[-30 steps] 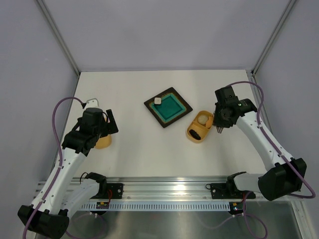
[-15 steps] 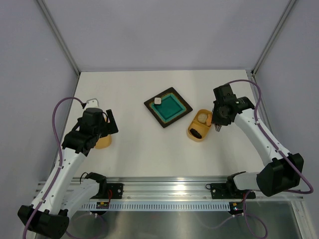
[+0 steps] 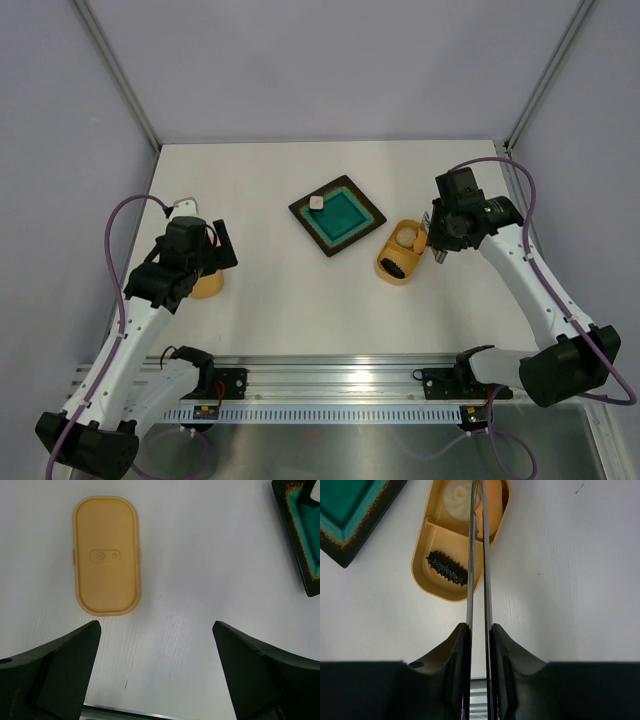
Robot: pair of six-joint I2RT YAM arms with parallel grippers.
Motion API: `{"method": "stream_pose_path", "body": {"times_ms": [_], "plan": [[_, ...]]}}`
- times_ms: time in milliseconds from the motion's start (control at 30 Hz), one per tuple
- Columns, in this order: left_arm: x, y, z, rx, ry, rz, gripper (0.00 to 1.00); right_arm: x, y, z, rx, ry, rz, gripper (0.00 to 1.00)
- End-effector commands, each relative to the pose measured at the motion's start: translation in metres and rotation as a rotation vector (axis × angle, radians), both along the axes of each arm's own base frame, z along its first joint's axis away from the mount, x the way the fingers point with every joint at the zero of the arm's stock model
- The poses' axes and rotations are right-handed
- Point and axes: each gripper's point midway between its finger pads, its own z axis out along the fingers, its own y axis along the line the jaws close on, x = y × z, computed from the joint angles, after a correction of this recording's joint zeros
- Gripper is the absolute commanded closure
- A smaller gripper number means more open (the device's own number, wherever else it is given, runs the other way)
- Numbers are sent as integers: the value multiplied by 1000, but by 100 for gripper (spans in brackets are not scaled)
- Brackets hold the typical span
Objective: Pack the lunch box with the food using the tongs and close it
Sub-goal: Place the fake food in the packing box, then pick up the fake food from the plate.
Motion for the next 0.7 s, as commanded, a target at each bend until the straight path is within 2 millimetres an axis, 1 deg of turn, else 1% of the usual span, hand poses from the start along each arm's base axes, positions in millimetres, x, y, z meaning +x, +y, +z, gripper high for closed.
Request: {"method": "stream_pose_path", "body": {"times_ms": [0, 33, 100, 133, 167, 200, 233, 267, 300, 333, 367, 400, 467, 500, 533, 567, 600, 667], "plan": [[6, -3, 7, -13, -39, -4, 1, 3, 15, 29, 78, -64, 18, 94], [6, -3, 7, -13, -39, -4, 1, 3, 29, 38, 97, -86, 49, 94], [7, -3, 8, -18, -42, 0, 1, 6, 46, 42, 98, -97, 86, 94], [7, -4, 8, -20, -42, -2, 1, 4, 65, 49, 106, -111, 139, 94], [7, -4, 8, -25, -40, 0, 1, 5, 74, 51, 109, -119, 157, 94], [7, -4, 8, -25, -40, 0, 1, 8, 87, 46, 111, -104, 184, 94], [7, -4, 8, -26, -39, 1, 1, 5, 103, 48, 125, -109, 224, 93], [7, -4, 9, -26, -43, -1, 1, 8, 116, 48, 150, -111, 256, 93], [6, -3, 9, -24, -41, 3, 1, 10, 127, 41, 157, -92, 276, 93], [5, -3, 9, -23, -40, 5, 1, 12, 136, 43, 168, -99, 293, 91], [5, -2, 10, -20, -42, 8, 1, 14, 150, 37, 167, -91, 322, 90], [4, -1, 10, -18, -41, 9, 1, 16, 157, 35, 166, -89, 336, 89], [2, 0, 10, -16, -41, 13, 1, 20, 174, 37, 168, -103, 367, 84], [1, 1, 10, -13, -43, 16, 1, 26, 183, 35, 166, -101, 377, 82], [0, 1, 11, -13, -43, 16, 1, 29, 188, 33, 169, -102, 382, 78], [0, 2, 12, -13, -47, 21, 1, 33, 195, 33, 181, -112, 389, 77], [-1, 2, 11, -12, -44, 20, 1, 38, 201, 28, 182, -105, 389, 76], [-2, 4, 12, -7, -44, 25, 1, 45, 208, 25, 189, -114, 387, 74]]}}
